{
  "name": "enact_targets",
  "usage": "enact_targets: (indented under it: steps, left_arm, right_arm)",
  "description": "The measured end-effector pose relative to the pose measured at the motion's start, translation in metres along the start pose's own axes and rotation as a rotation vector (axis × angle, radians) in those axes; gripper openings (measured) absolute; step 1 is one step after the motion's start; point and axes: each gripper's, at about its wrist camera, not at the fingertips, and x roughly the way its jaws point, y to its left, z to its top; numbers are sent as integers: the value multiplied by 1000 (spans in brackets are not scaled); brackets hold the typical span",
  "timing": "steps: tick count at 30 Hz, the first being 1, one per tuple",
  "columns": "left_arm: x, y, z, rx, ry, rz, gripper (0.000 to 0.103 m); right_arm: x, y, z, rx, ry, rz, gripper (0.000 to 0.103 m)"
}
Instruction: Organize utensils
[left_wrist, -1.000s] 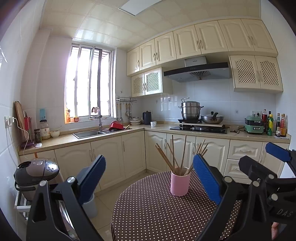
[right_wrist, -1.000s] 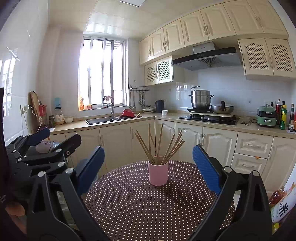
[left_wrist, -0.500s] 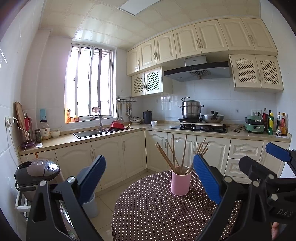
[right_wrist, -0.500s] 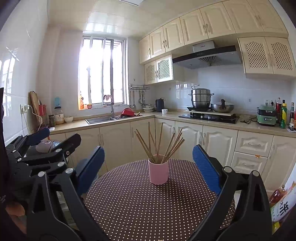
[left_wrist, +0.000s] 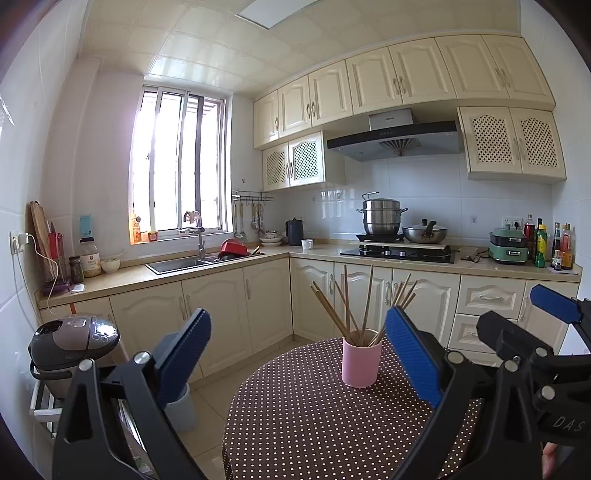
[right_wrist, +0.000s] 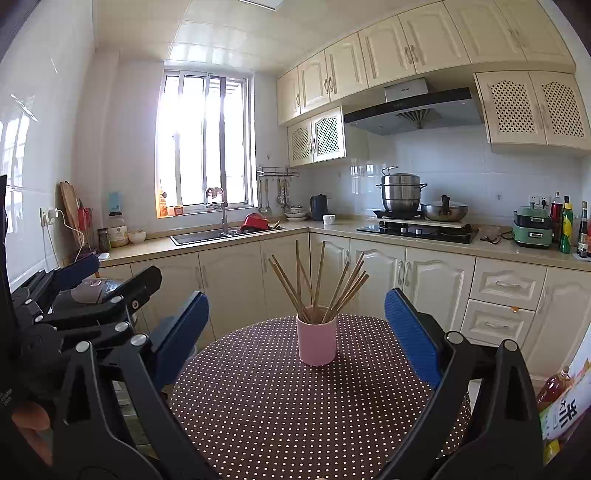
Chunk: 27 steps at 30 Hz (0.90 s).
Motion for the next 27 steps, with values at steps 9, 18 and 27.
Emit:
enact_targets:
  steps: [9, 18, 27]
  left_arm:
    - [1, 0, 0, 2, 3, 1, 94]
    - [2, -1, -2, 2, 5, 1, 94]
    - [4, 0, -3, 5, 5, 1, 94]
  right_arm:
    - [3, 2, -3, 5, 9, 2, 94]
    - [2, 2, -5, 5, 11, 2, 94]
    - [3, 3, -4, 7, 11, 3, 94]
